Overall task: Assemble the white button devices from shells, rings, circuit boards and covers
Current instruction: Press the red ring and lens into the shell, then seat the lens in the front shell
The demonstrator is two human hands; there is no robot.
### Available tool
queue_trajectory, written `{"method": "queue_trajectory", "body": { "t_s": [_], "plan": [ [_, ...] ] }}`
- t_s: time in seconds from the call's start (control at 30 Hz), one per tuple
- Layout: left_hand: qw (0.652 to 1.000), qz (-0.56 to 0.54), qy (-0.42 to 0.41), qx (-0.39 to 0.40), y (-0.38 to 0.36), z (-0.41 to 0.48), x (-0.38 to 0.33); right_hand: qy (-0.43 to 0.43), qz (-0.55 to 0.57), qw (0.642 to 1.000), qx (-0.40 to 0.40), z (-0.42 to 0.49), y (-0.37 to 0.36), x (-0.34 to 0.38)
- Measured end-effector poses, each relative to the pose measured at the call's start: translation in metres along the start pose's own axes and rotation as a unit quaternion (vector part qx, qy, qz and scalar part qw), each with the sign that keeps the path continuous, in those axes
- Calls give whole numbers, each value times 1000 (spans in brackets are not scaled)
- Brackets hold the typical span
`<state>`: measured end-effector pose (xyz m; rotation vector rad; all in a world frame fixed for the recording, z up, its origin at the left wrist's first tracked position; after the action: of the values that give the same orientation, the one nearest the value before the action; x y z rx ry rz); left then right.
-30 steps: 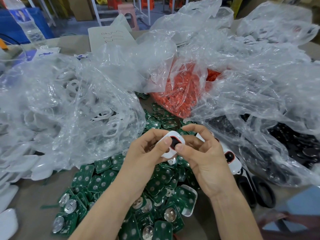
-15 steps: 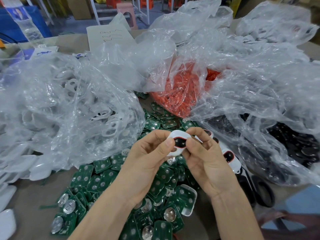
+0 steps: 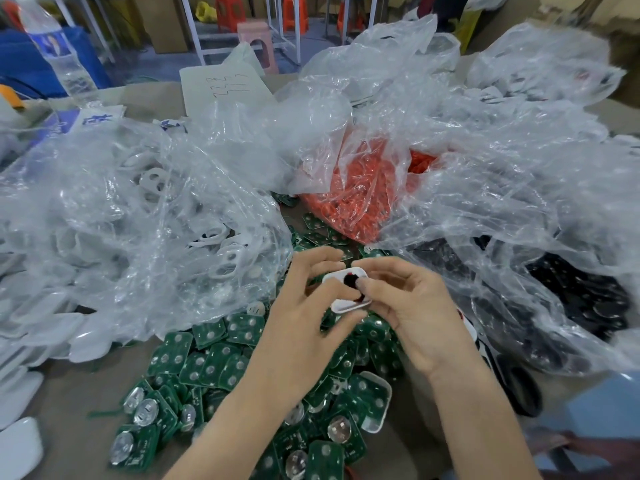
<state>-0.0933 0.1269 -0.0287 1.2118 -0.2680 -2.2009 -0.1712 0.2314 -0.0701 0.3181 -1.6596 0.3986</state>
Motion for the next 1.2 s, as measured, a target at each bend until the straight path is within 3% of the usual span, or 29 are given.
{"method": "queue_trajectory", "body": {
  "t_s": [0.17,0.3,0.4,0.43,0.47,0.57,0.63,0.73,0.87,0.93,1.0,1.2],
  "plan": [
    [968,-136,212,-14,5,-4,32,84,-261,960,53,11,-18,37],
    [952,-189,240,15,4,-1,35,90,-355,926,92,16,-37,53],
    [941,-191,278,-13,9,-3,45,79,-492,844,198,17,-49,70],
    [929,-207,305,-30,11,-6,53,86,-511,832,201,24,-43,86],
    [915,-229,329,-45,12,-9,61,106,-512,837,160,41,-29,114],
    [901,-273,330,-70,17,-6,63,165,-448,874,-87,121,54,208],
    [897,-304,313,-75,19,-3,58,98,-478,851,-195,186,112,228],
    [887,-336,301,-95,23,0,57,-24,-612,771,-175,261,158,191],
    [881,-357,286,-119,27,2,57,-38,-714,691,-106,291,164,137],
    [876,-366,288,-123,27,2,58,-73,-682,722,-94,305,165,116],
    [873,-371,291,-127,27,1,60,-88,-672,731,-79,314,162,104],
    [865,-381,295,-138,26,4,60,-66,-612,772,-161,327,180,110]
  ]
}}
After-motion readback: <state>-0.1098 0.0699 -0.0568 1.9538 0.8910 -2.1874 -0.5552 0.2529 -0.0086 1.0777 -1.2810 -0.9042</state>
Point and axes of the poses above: each hand's wrist, its own z-axis towards the middle knuckle, its own y-axis out of the back of the hand, x = y × z, the point moved 9 cm from there along z, towards the middle knuckle, and after that the axes turned 9 degrees about -z, right-handed, at the moved point
